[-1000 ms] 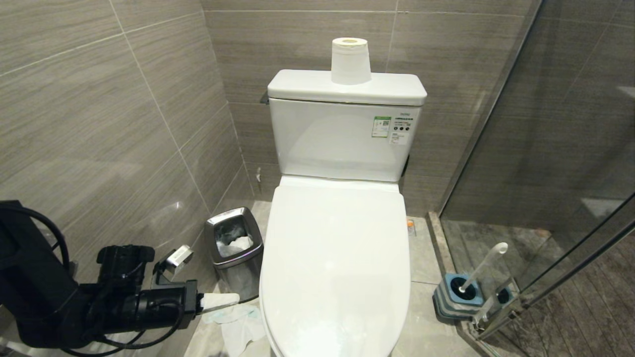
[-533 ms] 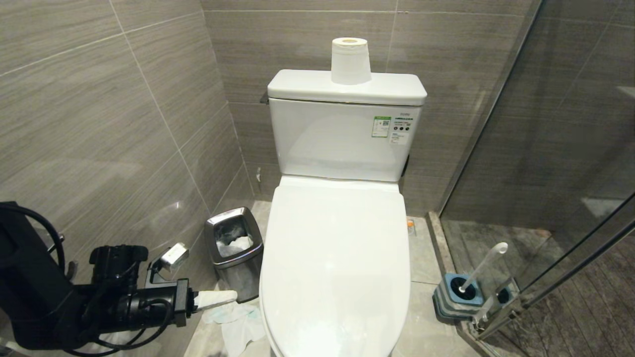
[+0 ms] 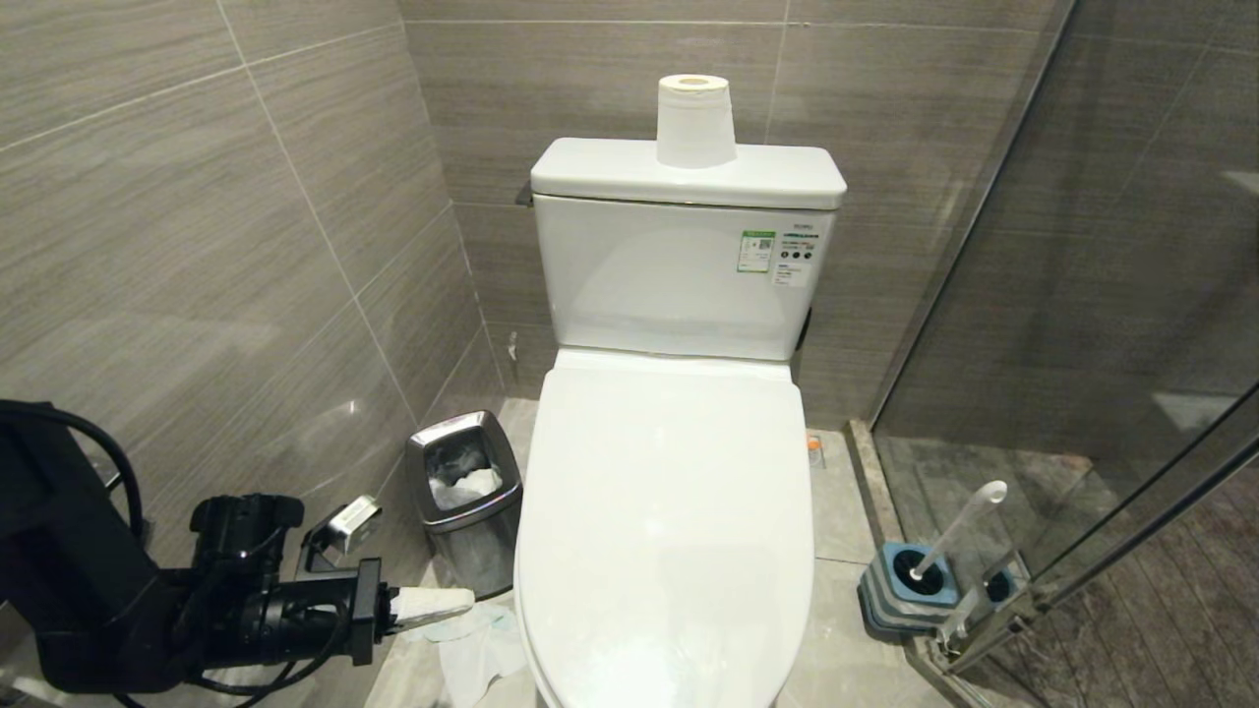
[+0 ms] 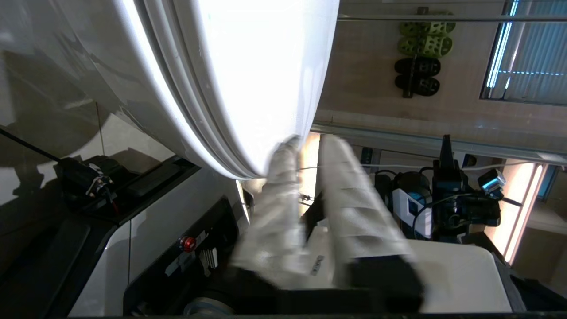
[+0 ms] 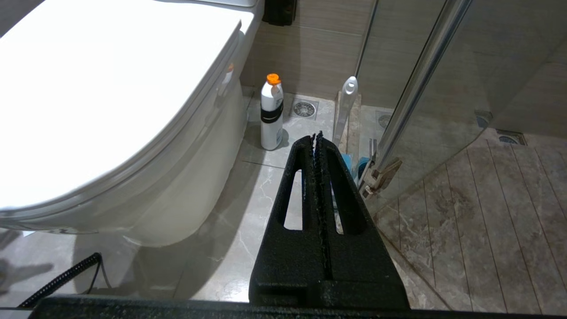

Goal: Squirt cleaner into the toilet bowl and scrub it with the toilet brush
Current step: Use the left hand to lift the toilet lid slightly

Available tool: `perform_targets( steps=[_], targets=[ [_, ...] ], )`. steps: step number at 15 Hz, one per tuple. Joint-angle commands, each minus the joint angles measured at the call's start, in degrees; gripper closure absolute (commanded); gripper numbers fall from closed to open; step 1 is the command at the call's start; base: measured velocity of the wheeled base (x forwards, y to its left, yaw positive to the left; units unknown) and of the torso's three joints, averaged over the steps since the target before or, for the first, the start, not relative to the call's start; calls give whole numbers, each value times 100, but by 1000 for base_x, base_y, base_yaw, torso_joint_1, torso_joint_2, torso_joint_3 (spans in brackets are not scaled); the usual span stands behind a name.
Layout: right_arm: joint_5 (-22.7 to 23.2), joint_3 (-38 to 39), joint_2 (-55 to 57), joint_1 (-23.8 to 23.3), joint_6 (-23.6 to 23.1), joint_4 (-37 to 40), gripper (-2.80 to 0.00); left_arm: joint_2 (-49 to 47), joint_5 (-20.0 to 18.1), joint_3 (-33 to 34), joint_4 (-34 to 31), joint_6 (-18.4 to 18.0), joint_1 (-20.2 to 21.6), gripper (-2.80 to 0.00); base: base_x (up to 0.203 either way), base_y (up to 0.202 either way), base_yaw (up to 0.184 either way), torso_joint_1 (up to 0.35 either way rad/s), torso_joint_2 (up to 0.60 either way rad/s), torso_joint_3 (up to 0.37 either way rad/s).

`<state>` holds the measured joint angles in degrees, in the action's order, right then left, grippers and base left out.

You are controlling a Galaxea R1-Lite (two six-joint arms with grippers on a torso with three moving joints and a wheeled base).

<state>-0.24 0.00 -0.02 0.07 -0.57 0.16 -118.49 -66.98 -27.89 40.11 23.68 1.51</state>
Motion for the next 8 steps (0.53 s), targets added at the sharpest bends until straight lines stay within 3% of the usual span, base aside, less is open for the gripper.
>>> perform_targets(
  steps=[1, 8],
  targets=[
    [-2, 9, -3, 1, -4, 1, 0, -25, -87, 30, 24, 13, -20, -280, 0, 0, 0, 0, 0, 0],
    [-2, 9, -5, 1, -4, 1, 0, -89, -487, 106, 39, 15, -49, -280, 0, 0, 0, 0, 0, 0]
  ],
)
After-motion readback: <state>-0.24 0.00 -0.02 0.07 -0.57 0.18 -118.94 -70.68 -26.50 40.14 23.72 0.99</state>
